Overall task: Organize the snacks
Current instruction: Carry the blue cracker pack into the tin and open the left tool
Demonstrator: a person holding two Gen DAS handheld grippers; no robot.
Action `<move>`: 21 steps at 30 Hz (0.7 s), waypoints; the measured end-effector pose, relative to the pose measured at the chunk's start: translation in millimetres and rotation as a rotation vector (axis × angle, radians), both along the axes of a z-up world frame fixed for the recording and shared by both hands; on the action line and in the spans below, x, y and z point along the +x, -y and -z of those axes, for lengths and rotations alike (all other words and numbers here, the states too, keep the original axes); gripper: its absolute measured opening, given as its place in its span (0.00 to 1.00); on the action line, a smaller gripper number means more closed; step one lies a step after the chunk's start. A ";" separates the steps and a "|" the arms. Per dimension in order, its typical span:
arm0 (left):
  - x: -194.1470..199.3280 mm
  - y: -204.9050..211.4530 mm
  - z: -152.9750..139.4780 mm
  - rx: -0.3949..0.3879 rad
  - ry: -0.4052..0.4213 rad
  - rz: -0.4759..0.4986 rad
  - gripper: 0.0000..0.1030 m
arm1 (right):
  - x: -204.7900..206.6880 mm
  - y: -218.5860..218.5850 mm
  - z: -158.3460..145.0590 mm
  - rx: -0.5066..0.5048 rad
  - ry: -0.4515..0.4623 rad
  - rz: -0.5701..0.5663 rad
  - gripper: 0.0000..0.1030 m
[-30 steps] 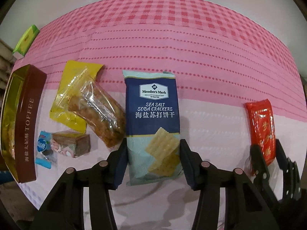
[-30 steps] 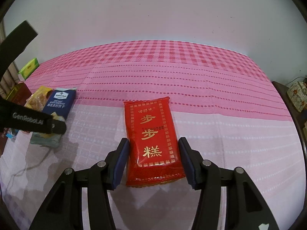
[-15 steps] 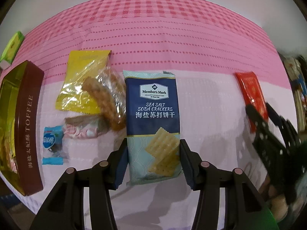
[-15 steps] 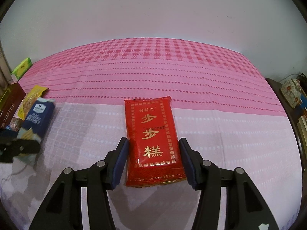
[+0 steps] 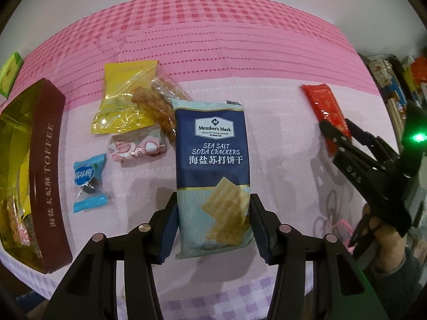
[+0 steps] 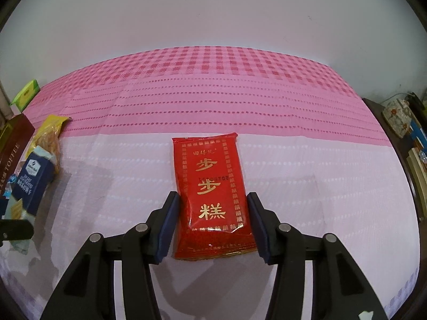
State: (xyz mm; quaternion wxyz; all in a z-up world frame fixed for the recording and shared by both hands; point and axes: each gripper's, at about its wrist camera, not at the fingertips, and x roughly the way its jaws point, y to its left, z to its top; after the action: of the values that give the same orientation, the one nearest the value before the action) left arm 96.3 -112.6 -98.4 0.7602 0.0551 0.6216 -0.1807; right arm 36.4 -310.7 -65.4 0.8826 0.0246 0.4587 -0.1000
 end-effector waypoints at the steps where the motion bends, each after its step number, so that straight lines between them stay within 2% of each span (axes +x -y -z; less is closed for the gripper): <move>1: 0.8 -4.9 -0.7 -0.013 -0.007 0.005 0.49 | -0.4 -1.6 -0.1 0.000 -0.003 0.003 0.46; 8: 3.0 -27.2 -26.4 -0.065 -0.003 0.060 0.49 | -3.3 -8.9 0.2 -0.001 -0.015 0.009 0.46; 13: 0.9 -46.3 -52.3 -0.090 0.017 0.052 0.49 | -0.7 -13.7 0.3 -0.005 -0.025 0.015 0.46; 21: 0.4 -75.1 -98.2 -0.064 0.108 0.016 0.49 | 0.1 -20.0 0.3 -0.013 -0.034 0.029 0.46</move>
State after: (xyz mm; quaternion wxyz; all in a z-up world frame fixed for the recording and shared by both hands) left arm 96.7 -37.5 -0.1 0.7925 0.0455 0.5732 -0.2034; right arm 36.5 -290.7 -65.7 0.8732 0.0239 0.4727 -0.1164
